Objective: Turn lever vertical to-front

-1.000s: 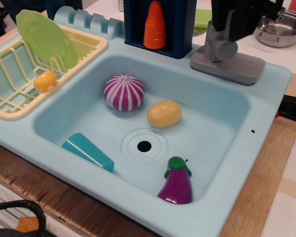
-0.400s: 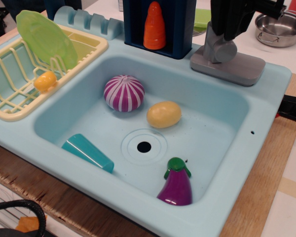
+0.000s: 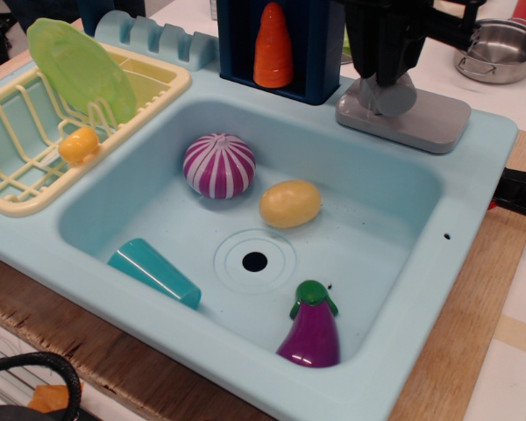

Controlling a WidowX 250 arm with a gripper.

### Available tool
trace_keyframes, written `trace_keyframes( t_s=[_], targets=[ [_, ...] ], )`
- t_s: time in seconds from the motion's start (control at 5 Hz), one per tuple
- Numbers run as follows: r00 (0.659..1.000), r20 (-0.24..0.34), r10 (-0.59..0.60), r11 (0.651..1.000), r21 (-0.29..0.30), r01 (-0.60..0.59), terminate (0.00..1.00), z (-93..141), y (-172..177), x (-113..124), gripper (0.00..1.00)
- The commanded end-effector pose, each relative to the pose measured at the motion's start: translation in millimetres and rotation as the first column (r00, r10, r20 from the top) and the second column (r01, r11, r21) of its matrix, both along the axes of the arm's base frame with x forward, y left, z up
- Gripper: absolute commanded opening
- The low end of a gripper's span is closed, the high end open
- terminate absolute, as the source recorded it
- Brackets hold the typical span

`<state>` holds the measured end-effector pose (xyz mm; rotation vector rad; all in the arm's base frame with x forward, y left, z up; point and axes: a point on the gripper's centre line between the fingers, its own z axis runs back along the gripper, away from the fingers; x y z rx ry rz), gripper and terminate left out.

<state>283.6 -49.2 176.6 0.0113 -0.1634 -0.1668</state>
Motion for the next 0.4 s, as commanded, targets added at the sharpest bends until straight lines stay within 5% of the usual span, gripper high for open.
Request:
trace_keyframes(
  t_s=[0.0,0.2],
  targets=[
    [0.986,-0.079,0.144,0.990,0.021,-0.143,0.00,-14,57,-34,0.00],
    [0.977,-0.099,0.189,0.982,0.045,-0.185,0.00,-26,75,-41,0.00]
  ],
)
